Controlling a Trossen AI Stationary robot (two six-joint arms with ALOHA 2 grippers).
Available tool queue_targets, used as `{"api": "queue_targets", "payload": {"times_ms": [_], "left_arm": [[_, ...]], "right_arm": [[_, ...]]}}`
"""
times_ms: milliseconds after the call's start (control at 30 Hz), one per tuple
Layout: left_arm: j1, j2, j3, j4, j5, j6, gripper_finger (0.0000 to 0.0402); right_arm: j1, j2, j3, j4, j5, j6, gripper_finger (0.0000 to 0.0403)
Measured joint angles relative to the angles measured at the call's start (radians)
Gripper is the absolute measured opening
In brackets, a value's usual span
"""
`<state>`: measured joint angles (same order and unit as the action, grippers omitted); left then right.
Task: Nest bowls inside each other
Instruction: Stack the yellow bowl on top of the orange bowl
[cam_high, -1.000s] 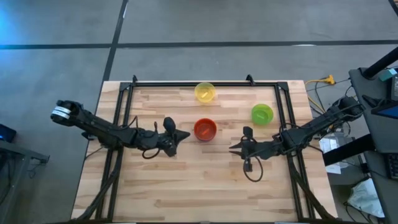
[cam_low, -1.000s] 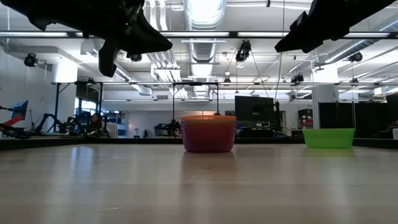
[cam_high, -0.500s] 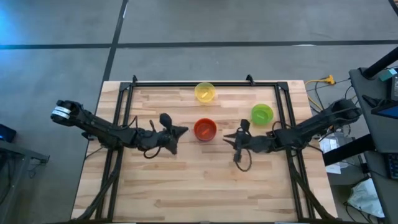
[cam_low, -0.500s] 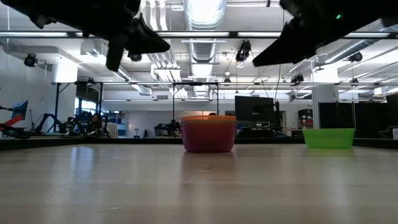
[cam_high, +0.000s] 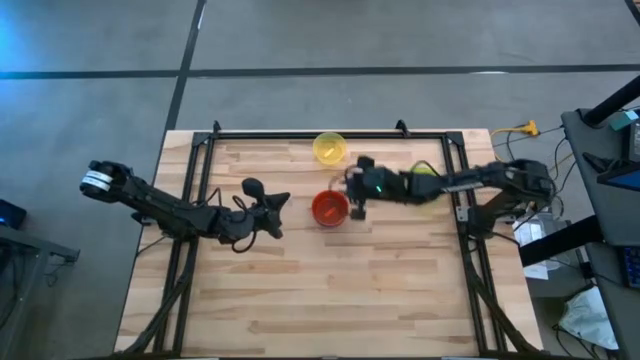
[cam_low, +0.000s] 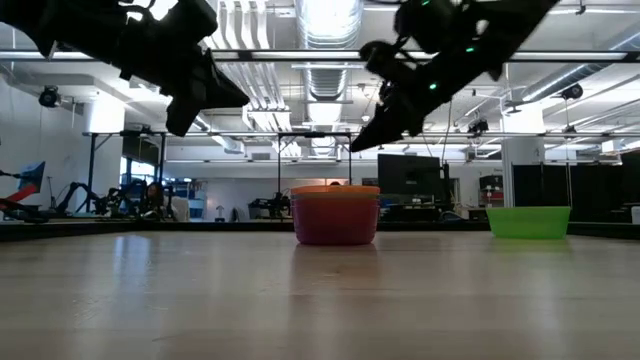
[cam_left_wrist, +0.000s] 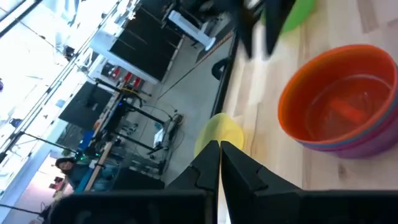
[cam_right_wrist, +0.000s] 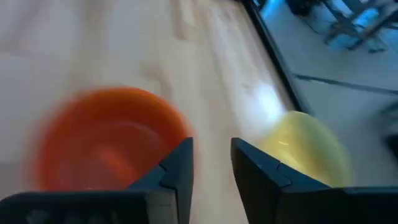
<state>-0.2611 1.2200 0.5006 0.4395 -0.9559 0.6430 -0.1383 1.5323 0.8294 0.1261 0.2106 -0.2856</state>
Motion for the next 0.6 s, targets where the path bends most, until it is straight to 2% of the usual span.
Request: {"api": "queue_targets", "payload": {"times_ms": [267, 433, 600], "left_arm": [[-0.001, -0.043, -0.021, -0.022, -0.029, 0.028, 0.0], [-0.002, -0.066, -0.047, -0.074, -0.12, 0.024, 0.0], [-0.003, -0.106, -0.091, -0.085, -0.197, 0.024, 0.0]], "right_arm": [[-0.18, 0.175, 0.309, -0.377, 0.0, -0.376, 0.0126], [-0.246, 0.3, 0.493, -0.595, -0.001, -0.483, 0.0134], [-0.279, 0.407, 0.64, -0.714, -0.004, -0.569, 0.013]]}}
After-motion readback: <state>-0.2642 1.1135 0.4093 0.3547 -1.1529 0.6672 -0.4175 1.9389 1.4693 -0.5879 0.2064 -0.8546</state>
